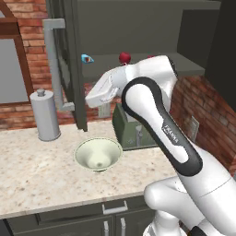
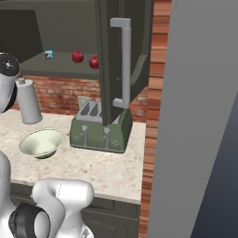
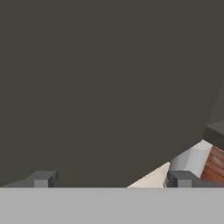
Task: Open the cabinet. Pick the apple and apple from the cabinet and place them into the bowl. Then close the cabinet.
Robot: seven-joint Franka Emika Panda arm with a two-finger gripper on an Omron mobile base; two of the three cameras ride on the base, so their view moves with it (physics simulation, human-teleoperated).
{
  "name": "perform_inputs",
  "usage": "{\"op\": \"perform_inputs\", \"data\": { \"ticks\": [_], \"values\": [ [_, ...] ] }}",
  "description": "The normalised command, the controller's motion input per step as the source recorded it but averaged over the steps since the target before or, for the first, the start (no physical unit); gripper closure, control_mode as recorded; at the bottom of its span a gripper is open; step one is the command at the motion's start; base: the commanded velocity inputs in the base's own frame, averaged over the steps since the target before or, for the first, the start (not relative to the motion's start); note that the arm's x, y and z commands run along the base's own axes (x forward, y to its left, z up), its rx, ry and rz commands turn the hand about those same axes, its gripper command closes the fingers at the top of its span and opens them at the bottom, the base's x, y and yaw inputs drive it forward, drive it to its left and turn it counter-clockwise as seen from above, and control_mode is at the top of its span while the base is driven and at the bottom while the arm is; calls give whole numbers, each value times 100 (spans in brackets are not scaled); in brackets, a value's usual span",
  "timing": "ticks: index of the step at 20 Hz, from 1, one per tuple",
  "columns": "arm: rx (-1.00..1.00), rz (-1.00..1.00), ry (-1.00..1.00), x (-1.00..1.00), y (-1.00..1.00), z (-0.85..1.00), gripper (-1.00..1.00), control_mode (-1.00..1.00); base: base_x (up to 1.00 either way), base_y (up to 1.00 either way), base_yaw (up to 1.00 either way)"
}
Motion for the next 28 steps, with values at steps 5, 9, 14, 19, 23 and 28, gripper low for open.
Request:
{"op": "perform_inputs", "data": {
  "ticks": [5,9,14,19,23,28],
  "values": [
    [1,-8,0,28,53,-20,-100,-100,0,0,0],
    [15,-36,0,-45,-68,88,-100,-100,0,0,0],
    [14,-49,2,-68,-99,69,-100,-100,0,0,0],
    [0,-50,28,-31,-100,2,-100,-100,0,0,0],
    [0,-42,37,-10,-98,5,-100,-100,0,0,0],
    [0,-19,11,-4,-47,1,-100,-100,0,0,0]
  ]
}}
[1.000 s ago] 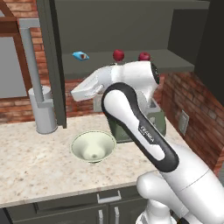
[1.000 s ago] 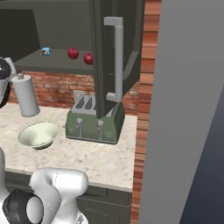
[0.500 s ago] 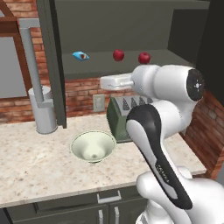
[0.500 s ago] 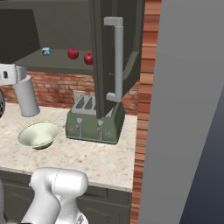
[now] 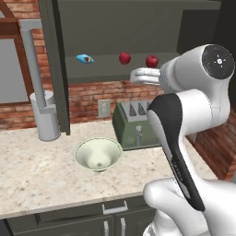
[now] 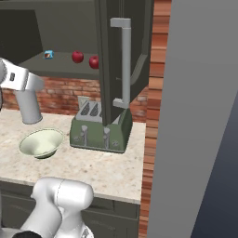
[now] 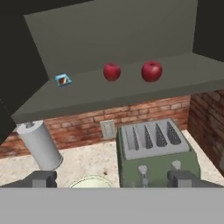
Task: Open the cabinet. Pick the apple and apple from the cabinet and place them into the bowl. Then close the cabinet.
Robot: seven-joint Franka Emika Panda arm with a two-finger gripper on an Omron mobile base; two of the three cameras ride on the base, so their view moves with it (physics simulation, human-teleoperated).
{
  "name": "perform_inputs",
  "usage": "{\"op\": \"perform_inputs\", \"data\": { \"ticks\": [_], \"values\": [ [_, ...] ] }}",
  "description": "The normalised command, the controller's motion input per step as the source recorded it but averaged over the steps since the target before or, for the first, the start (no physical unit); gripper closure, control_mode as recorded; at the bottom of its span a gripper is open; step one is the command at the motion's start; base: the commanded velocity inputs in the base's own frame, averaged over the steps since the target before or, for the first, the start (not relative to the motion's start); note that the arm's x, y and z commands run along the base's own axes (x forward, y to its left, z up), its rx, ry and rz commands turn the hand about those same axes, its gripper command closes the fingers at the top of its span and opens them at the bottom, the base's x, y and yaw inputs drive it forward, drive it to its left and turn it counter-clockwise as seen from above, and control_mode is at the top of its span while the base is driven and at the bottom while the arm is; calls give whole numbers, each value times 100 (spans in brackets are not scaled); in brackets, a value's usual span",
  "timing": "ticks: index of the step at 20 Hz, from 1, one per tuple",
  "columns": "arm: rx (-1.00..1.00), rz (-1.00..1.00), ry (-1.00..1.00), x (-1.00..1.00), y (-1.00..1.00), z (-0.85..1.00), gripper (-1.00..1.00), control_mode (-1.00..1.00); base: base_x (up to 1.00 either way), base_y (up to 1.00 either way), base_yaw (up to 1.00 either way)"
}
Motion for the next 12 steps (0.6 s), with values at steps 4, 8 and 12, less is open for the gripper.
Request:
{"op": "perform_inputs", "data": {
  "ticks": [4,8,12],
  "values": [
    [0,0,0,9,-2,1,-100,-100,0,0,0],
    [4,0,1,28,-29,6,-100,-100,0,0,0],
    [5,0,1,19,-51,0,-100,-100,0,0,0]
  ]
}}
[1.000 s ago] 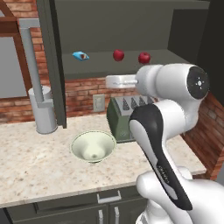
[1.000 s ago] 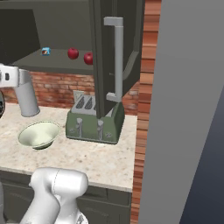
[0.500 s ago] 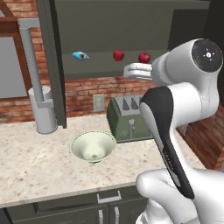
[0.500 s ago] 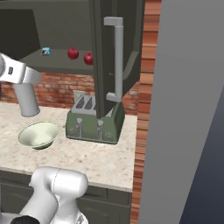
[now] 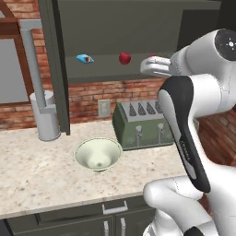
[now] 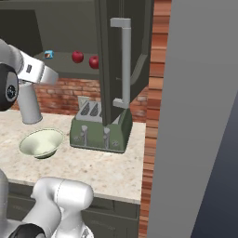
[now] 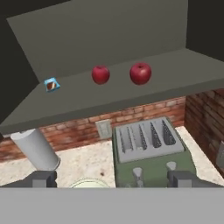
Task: Open the cabinet. Pick the apple and apple from the cabinet and place them into the bowl. Then close the cabinet.
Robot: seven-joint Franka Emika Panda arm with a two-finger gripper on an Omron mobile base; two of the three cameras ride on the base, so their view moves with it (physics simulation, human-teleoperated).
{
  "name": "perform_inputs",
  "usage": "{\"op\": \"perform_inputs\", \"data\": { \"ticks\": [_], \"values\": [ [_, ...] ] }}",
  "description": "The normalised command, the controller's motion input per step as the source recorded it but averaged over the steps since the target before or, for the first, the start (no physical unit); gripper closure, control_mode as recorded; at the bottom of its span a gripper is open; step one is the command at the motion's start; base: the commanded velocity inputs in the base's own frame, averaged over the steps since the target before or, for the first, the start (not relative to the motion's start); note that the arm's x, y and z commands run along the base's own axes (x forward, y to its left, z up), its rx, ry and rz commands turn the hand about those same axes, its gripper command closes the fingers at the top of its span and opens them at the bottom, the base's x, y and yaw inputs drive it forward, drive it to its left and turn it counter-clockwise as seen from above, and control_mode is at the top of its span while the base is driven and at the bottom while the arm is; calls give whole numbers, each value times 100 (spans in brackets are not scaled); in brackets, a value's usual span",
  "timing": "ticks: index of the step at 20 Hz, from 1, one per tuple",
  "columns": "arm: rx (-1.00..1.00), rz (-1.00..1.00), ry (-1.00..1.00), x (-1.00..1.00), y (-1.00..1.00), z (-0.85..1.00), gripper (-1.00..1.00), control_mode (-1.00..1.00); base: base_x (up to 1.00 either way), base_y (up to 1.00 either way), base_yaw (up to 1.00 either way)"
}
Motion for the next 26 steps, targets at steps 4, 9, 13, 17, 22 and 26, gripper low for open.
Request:
{"op": "perform_inputs", "data": {
  "ticks": [4,9,13,17,22,26],
  "values": [
    [2,0,0,15,-51,0,-100,-100,0,0,0],
    [1,0,0,21,-51,0,-100,-100,0,0,0],
    [0,0,0,37,-32,0,-100,-100,0,0,0],
    [0,4,1,56,-20,0,-100,-100,0,0,0],
    [0,3,1,68,-2,-1,-100,-100,0,0,0],
    [-1,3,2,72,0,-7,-100,-100,0,0,0]
  ]
}}
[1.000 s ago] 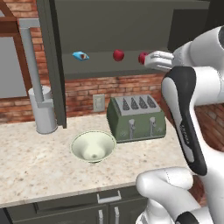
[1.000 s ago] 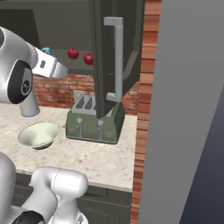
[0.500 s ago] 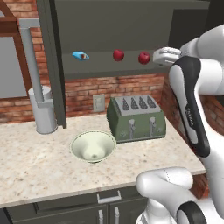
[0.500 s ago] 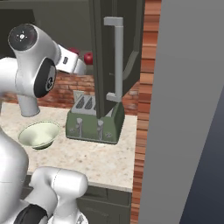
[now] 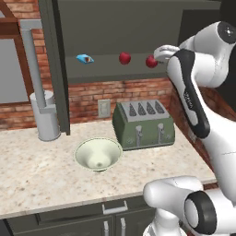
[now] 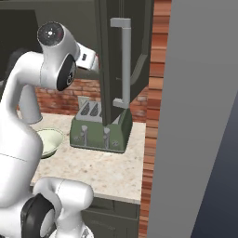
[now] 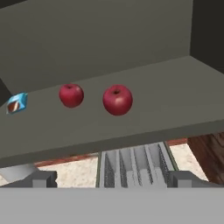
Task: Open the cabinet. Pick the apple and apple from the cabinet and place them into the bowl. Then close the cabinet.
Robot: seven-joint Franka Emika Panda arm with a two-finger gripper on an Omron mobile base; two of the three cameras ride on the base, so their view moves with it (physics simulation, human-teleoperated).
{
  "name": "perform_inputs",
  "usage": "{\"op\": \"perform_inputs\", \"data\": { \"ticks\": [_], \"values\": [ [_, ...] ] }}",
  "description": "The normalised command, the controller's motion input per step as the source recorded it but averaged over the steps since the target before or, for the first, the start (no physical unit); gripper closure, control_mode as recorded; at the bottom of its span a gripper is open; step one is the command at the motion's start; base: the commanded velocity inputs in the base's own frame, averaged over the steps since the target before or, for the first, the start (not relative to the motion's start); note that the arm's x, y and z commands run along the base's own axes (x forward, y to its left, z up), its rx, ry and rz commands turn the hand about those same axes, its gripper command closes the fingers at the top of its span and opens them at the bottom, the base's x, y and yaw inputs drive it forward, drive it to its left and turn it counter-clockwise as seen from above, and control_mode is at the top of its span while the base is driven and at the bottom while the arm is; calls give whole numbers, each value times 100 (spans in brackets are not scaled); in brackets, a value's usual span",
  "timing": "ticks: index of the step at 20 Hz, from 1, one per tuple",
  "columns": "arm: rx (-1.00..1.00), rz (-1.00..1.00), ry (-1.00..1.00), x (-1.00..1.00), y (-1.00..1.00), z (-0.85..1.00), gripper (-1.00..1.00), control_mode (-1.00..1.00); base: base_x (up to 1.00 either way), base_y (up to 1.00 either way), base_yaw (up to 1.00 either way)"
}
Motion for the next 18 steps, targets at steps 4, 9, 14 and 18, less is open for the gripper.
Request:
{"op": "perform_inputs", "data": {
  "ticks": [4,9,14,18],
  "values": [
    [-6,5,0,62,0,-26,-100,-100,0,0,0],
    [-11,3,0,48,0,-35,-100,-100,0,0,0],
    [-2,0,0,51,0,-10,-100,-100,0,0,0],
    [0,0,0,56,0,-2,-100,-100,0,0,0]
  ]
}}
